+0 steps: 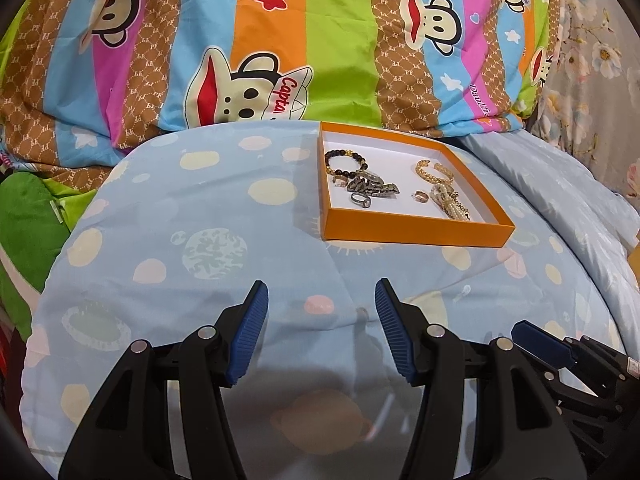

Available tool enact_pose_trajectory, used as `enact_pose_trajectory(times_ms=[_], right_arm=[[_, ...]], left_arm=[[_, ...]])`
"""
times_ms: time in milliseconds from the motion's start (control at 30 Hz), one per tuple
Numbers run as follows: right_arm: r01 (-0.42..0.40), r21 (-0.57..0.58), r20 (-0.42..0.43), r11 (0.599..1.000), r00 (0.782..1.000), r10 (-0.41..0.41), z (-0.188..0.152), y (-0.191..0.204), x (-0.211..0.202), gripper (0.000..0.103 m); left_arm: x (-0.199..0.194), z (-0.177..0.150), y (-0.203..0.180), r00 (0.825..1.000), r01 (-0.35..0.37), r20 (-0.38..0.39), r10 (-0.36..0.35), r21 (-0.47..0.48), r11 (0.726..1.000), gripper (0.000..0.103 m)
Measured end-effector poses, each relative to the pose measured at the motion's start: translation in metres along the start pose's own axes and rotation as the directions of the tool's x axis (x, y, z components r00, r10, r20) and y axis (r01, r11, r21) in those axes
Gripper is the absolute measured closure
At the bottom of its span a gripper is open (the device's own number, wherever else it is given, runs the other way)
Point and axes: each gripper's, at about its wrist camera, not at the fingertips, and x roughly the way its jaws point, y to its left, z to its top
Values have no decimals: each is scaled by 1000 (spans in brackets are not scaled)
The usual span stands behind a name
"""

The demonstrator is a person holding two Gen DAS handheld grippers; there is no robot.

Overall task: Organize jewelry
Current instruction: 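Withdraw the left tool while the right tool grasps the pearl drop earring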

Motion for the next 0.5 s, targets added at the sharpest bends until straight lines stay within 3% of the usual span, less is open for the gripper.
enact_pose_trajectory(times_ms=[500], right_arm=[[-22, -61, -77, 998, 997, 17, -1, 13, 13, 69]], left_arm=[[-1, -3, 11, 999, 18, -31, -19, -31, 999, 49]])
